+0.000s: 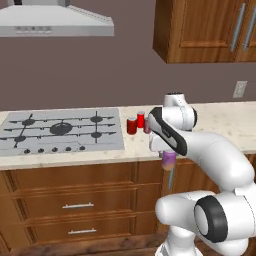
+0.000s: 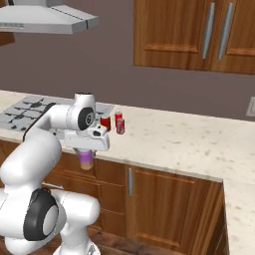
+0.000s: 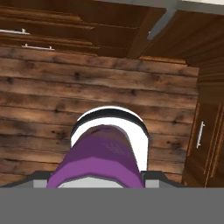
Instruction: Four empty soda cans are scattered around the kitchen. Gather all the cans and cluster them next to the stove for recycling.
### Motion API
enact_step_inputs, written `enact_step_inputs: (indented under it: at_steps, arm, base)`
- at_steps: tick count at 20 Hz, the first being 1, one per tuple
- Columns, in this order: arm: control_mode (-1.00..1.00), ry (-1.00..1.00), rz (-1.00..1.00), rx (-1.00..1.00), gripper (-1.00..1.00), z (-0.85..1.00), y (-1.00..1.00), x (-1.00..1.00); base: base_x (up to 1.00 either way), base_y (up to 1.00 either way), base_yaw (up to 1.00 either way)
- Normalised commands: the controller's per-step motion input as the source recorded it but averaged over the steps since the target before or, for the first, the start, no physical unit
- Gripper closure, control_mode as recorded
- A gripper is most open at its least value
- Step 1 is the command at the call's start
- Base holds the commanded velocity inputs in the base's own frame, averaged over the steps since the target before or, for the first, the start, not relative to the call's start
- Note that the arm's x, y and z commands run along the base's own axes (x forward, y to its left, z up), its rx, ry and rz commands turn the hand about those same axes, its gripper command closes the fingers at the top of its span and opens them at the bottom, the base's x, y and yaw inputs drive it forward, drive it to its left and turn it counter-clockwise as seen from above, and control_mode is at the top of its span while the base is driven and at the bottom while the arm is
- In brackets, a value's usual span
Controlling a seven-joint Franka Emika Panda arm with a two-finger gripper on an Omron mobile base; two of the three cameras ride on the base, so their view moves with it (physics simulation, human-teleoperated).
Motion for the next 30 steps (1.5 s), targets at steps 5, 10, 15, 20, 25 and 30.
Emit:
enact_step_inputs:
  at_steps: [5,10,15,20,25,30]
  arm:
    - [1.00,0.00,0.00,0.00,1.00,0.00,0.00,0.00]
    - [1.00,0.00,0.00,0.00,1.00,0.00,0.00,0.00]
    - [1.00,0.00,0.00,0.00,1.00,0.00,0.00,0.00]
    - [1.00,0.00,0.00,0.00,1.00,0.00,0.00,0.00]
    - [1.00,0.00,0.00,0.00,1.00,0.00,0.00,0.00]
    - [1.00,0.00,0.00,0.00,1.00,0.00,0.00,0.00]
  base:
    - [0.39,0.02,-0.18]
    - [0.27,0.12,-0.16]
    - [0.17,0.25,-0.13]
    - [0.27,0.31,-0.11]
    - [0.15,0.42,-0.07]
    - [0.23,0.33,-0.06]
